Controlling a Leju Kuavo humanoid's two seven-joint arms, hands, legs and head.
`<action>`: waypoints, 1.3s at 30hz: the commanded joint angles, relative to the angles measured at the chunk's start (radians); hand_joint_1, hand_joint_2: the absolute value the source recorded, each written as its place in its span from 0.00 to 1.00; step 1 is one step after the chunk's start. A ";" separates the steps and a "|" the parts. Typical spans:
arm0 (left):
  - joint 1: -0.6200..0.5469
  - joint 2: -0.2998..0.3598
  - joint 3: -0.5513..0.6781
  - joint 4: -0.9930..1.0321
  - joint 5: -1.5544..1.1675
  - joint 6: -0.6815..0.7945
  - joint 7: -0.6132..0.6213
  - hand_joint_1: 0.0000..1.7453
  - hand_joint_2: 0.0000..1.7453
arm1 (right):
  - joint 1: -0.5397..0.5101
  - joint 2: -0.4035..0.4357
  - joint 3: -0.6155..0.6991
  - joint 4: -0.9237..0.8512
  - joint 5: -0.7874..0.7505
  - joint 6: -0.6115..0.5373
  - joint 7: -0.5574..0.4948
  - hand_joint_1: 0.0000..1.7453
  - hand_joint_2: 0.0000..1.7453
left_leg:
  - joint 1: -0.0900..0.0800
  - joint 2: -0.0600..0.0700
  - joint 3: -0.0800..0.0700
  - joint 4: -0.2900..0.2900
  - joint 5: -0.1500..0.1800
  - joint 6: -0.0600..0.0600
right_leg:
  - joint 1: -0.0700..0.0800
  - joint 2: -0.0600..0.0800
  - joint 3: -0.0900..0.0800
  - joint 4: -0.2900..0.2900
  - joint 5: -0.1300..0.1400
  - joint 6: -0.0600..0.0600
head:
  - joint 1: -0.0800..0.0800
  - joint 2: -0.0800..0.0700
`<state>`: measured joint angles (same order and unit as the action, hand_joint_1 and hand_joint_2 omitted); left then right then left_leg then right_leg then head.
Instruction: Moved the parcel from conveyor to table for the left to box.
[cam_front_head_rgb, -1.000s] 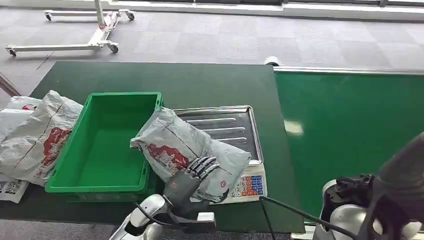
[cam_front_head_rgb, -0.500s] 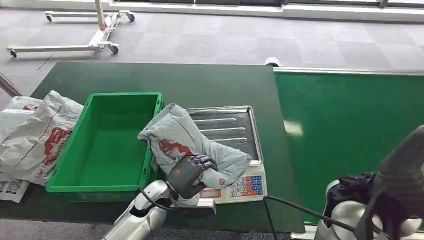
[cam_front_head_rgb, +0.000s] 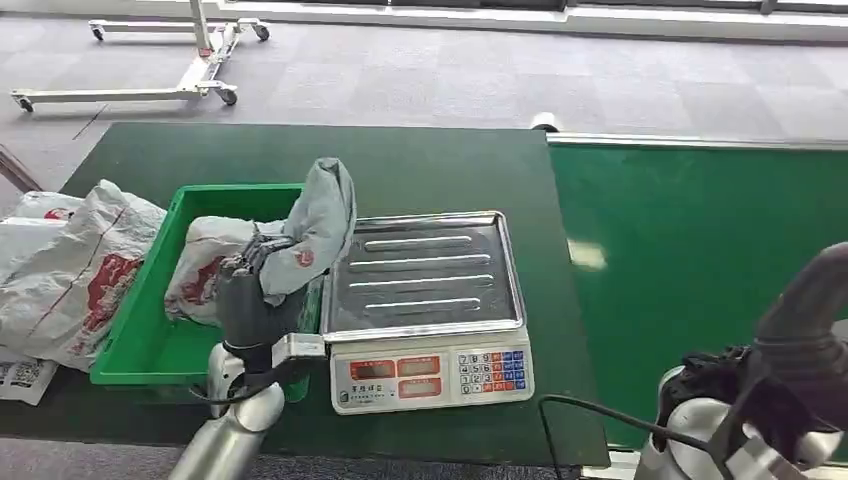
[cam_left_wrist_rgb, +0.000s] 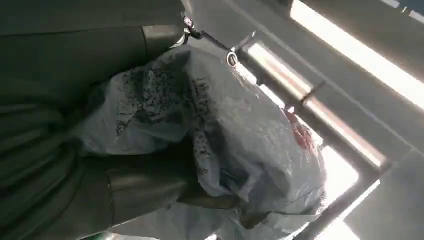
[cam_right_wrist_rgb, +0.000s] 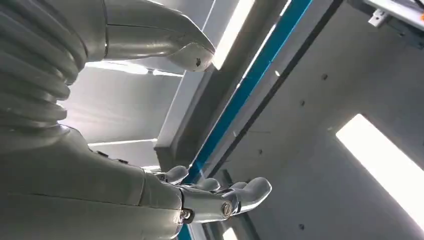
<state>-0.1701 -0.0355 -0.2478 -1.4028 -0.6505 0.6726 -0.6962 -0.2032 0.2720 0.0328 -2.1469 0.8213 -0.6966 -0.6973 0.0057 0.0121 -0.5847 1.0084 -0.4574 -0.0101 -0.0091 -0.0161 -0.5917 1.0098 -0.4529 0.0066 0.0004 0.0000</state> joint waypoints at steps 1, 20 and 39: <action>-0.059 -0.171 0.484 -0.023 -0.920 0.025 0.160 1.00 1.00 | 0.016 0.014 -0.032 0.070 0.006 -0.002 -0.001 0.00 1.00 | 0.001 0.000 0.000 -0.001 0.000 0.000 | 0.001 0.002 0.001 -0.002 0.001 0.000 | 0.000 0.000; -0.297 0.013 0.360 0.673 -0.621 0.025 0.583 0.00 0.00 | 0.020 0.006 -0.019 0.086 0.005 -0.002 -0.001 0.00 1.00 | 0.002 0.002 0.005 -0.004 0.004 -0.002 | 0.000 0.004 0.004 -0.004 0.004 -0.001 | 0.001 0.000; 0.102 -0.009 0.072 -0.381 0.578 -0.144 -0.002 0.00 1.00 | 0.035 0.008 -0.069 0.123 0.001 -0.002 -0.001 0.00 1.00 | 0.002 0.006 0.004 0.000 -0.003 -0.001 | 0.000 0.007 0.001 -0.002 0.000 0.000 | 0.000 0.000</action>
<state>-0.2473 -0.1114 0.1154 -1.3469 -0.1726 0.6481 -0.7000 -0.1843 0.2705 0.0221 -2.0943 0.8286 -0.6962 -0.6973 0.0051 0.0177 -0.5815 1.0075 -0.4594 -0.0112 -0.0110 -0.0103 -0.5915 1.0098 -0.4527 0.0068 0.0004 0.0000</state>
